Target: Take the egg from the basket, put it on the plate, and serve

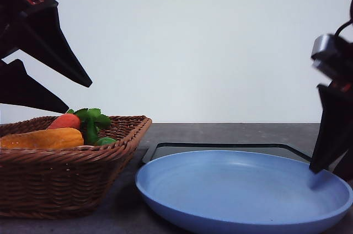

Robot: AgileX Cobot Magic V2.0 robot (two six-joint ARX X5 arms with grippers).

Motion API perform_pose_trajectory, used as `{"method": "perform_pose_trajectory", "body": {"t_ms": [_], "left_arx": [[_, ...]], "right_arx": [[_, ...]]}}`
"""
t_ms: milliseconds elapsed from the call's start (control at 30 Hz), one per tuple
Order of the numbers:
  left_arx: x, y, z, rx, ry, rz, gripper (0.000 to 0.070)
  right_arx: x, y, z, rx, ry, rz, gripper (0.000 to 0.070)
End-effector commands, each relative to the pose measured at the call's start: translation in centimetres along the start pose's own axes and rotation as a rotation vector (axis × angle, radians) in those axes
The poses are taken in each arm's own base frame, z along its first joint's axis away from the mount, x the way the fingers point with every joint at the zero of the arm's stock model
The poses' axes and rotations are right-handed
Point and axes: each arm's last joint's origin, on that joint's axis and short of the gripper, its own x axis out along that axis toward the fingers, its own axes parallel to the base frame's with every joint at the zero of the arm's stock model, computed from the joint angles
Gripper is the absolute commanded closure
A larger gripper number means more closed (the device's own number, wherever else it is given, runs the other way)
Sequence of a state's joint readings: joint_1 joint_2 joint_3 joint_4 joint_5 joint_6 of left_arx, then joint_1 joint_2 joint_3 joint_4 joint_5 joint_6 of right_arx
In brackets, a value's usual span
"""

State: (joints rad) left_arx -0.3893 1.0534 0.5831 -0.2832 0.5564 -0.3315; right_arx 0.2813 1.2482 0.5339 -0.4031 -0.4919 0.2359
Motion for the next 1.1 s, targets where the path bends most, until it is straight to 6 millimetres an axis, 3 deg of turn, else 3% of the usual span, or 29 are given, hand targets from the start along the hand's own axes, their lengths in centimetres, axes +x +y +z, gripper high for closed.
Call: {"method": "perform_pose_trajectory", "body": {"t_ms": [0, 200, 267, 500, 633, 800, 1067], "left_arx": [[0.0, -0.3, 0.6, 0.013, -0.013, -0.014, 0.0384], [0.0, -0.3, 0.5, 0.016, -0.012, -0.014, 0.0384], [0.0, -0.3, 0.5, 0.013, -0.005, -0.012, 0.0381], [0.3, -0.6, -0.1, 0.067, 0.049, -0.013, 0.0282], [0.5, -1.1, -0.3, 0.096, 0.068, 0.004, 0.0278], [0.8, -1.8, 0.0, 0.197, 0.098, 0.152, 0.0278], [2.8, -2.3, 0.5, 0.266, 0.207, 0.155, 0.0278]], "right_arx": [[0.4, 0.0, 0.3, 0.000, 0.010, -0.002, 0.0532], [0.8, -0.2, 0.3, 0.008, 0.021, -0.005, 0.0682], [0.7, -0.2, 0.3, 0.005, 0.016, -0.004, 0.0700], [-0.9, 0.4, 0.2, 0.021, -0.041, 0.004, 0.0700], [-2.5, 0.7, -0.3, 0.042, -0.072, -0.001, 0.0700], [-4.6, 1.1, -1.1, 0.034, -0.145, -0.029, 0.0700], [-7.4, 1.9, -1.9, 0.019, -0.307, -0.045, 0.0700]]}}
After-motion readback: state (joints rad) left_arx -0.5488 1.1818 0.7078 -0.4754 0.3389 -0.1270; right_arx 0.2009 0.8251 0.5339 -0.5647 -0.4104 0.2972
